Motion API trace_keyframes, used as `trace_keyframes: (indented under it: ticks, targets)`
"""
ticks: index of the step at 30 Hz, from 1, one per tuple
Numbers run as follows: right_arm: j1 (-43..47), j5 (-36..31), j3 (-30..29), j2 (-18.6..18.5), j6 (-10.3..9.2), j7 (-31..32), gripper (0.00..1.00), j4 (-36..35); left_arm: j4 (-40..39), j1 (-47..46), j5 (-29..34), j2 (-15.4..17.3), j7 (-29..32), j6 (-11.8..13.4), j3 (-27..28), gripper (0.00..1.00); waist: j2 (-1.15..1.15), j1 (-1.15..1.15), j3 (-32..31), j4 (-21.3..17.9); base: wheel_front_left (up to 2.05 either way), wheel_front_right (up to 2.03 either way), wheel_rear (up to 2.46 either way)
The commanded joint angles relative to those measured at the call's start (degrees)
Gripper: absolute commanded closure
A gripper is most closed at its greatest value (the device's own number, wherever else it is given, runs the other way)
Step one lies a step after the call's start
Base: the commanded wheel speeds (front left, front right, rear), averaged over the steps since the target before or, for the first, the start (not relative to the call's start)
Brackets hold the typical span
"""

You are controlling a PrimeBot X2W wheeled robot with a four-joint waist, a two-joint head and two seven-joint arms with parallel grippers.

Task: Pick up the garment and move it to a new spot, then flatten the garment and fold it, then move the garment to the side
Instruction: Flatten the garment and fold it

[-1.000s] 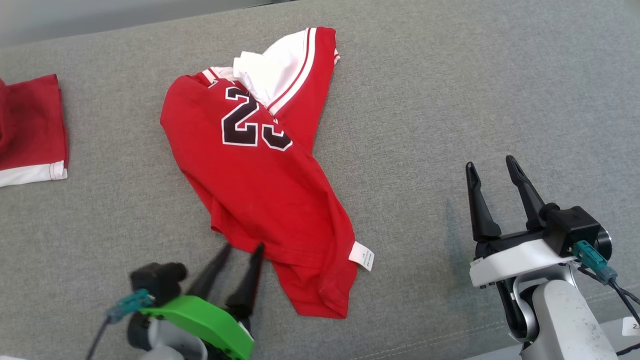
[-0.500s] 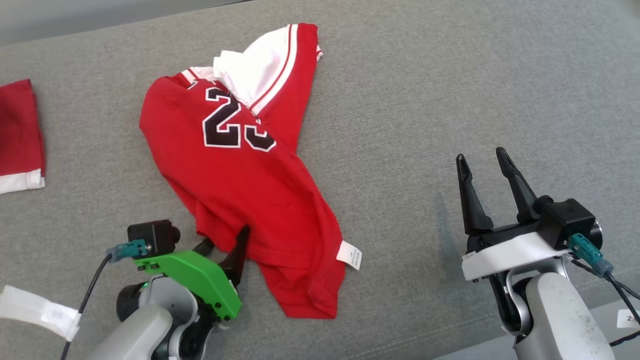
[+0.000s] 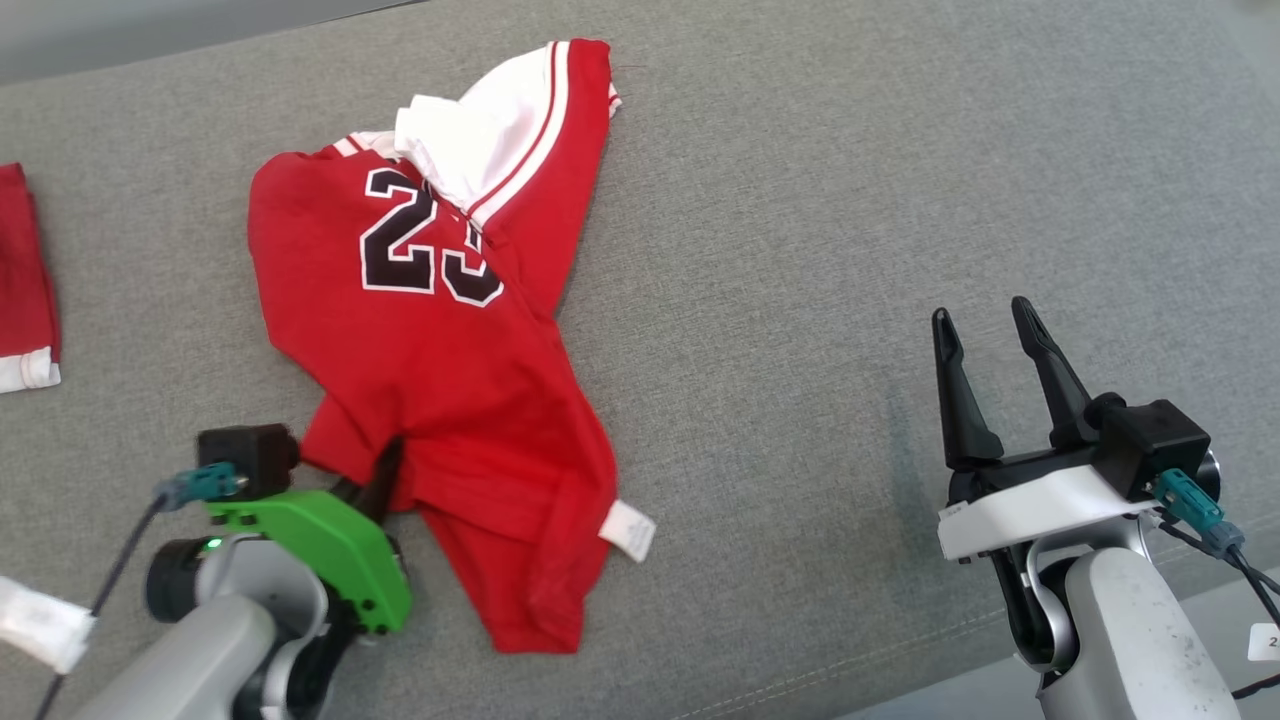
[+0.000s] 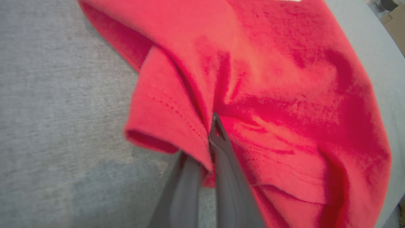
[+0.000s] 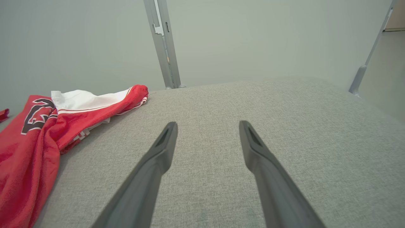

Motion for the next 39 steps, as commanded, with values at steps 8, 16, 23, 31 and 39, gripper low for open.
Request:
trace_keyframes:
  ticks: [8, 16, 23, 31, 39]
  targets:
    - [0.58, -0.82, -0.29, -0.15, 0.01, -0.17, 0.0, -0.09, -9.69, 5.08, -1.82, 11.67, 0.2, 3.51, 5.22, 1.0, 0.0, 0.0, -0.82, 2.62, 0.0, 0.0, 0.0]
    - [-0.12, -0.85, 1.03, -0.17, 0.01, -0.17, 0.0, 0.44, -8.81, 6.39, -3.15, 15.63, 0.07, 6.48, 8.32, 0.87, 0.0, 0.0, -1.42, 3.21, 0.0, 0.0, 0.0]
    - [0.65, -0.23, 0.46, -0.16, 0.01, -0.17, 0.0, 0.23, -13.12, 11.13, -4.4, 19.38, -1.08, 7.6, 9.54, 0.0, 0.0, 0.0, -1.29, 0.68, 0.0, 0.0, 0.0]
    - [1.28, 0.94, 0.23, -0.14, 0.01, -0.17, 0.0, -0.32, -24.31, 17.37, -6.86, 28.85, -6.98, 15.22, 19.12, 0.0, 0.0, 0.0, 0.33, -1.24, 0.0, 0.0, 0.0]
    - [-1.73, 2.69, 3.49, -0.14, 0.01, -0.17, 0.0, -0.1, -27.94, -0.21, -0.51, 22.58, 2.7, 12.57, 12.09, 0.0, 0.0, 0.0, 3.22, -4.27, 0.0, 0.0, 0.0]
